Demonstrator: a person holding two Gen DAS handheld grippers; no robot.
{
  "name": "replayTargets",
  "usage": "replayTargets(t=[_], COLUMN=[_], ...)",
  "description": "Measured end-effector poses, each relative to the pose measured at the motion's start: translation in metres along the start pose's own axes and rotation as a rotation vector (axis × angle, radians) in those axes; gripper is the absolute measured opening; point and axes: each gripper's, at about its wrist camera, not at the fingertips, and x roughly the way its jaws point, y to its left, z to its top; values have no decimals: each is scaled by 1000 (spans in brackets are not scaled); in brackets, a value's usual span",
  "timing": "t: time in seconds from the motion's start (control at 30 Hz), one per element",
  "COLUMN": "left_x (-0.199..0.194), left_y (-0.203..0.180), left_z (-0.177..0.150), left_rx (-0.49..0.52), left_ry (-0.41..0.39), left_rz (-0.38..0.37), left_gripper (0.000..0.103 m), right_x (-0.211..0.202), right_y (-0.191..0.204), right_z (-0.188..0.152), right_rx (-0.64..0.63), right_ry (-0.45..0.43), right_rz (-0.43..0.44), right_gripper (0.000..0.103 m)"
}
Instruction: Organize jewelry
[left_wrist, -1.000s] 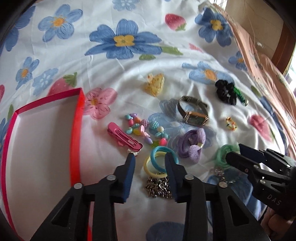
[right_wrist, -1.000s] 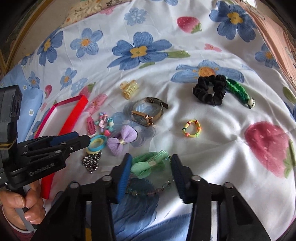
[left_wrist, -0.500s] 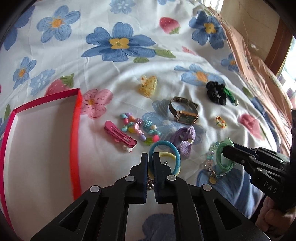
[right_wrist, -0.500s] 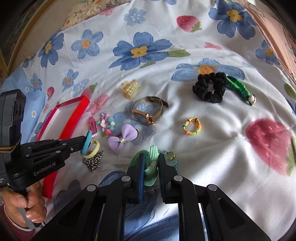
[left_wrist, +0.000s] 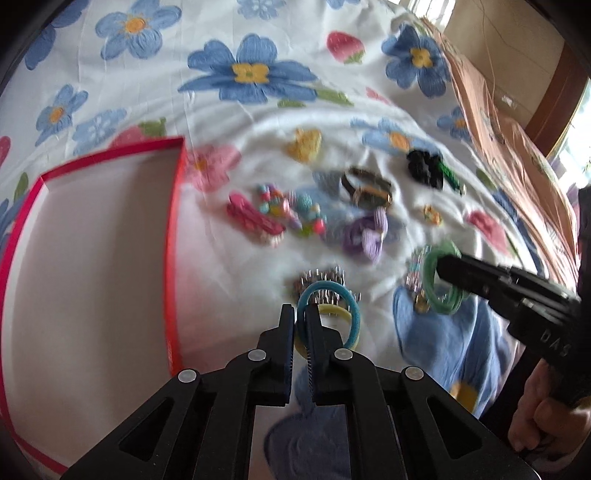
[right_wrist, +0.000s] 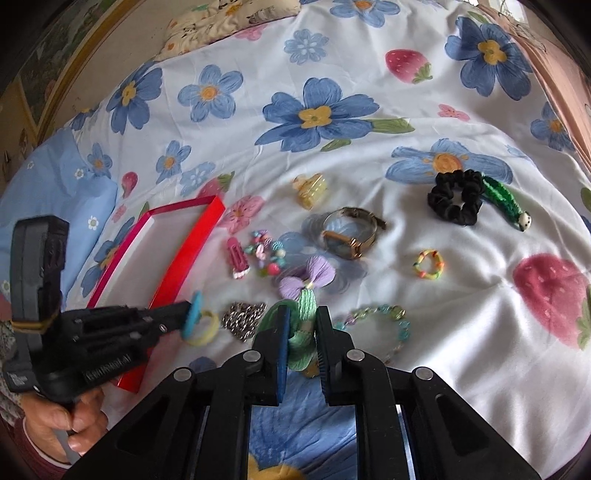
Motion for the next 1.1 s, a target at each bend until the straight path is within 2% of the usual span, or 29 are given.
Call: replayTargets(t=[0.07, 0.1, 0.17, 0.37, 0.43, 0.47, 0.57, 0.7, 0.93, 0.97, 1.0, 1.1], left_x=[4, 4, 6, 19, 22, 21, 16, 2, -19, -19, -20, -20], left_y=[-1, -2, -4, -13, -19, -22, -29, -25, -5, -3, -2, -7], left_z=[1, 2, 7, 16, 18, 17, 14, 6, -3, -3, -3, -3], left_rx=[7, 11, 22, 86, 118, 135, 166, 156, 89, 76, 66, 94], left_ry=[16, 19, 12, 34, 30, 25, 7, -23, -26, -12, -2, -6], left_rz=[13, 20, 38, 76, 80, 80, 71, 55, -9, -41, -62, -53], left_gripper=[11, 17, 20, 20, 16, 7, 0, 0, 0, 0, 5, 14], right_x=[1, 2, 1, -2, -2, -2, -2, -5, -9, -9, -8, -6], right_y=[0, 0, -1, -4, -6, -6, -9, -9, -3, -2, -2, -4], right_z=[-3, -4, -5, -5, -5, -5, -5, -6, -8, -8, -9, -11], right_rx=[5, 8, 14, 27, 31, 33, 44, 46, 37, 35, 40, 52], right_ry=[11, 14, 16, 6, 6, 6, 7, -1, -12, -8, -2, 3], right_rz=[5, 7, 9, 12, 13, 13, 18, 20, 28, 30, 39, 39], right_gripper=[13, 13, 13, 13, 13, 13, 13, 13, 14, 15, 17, 18])
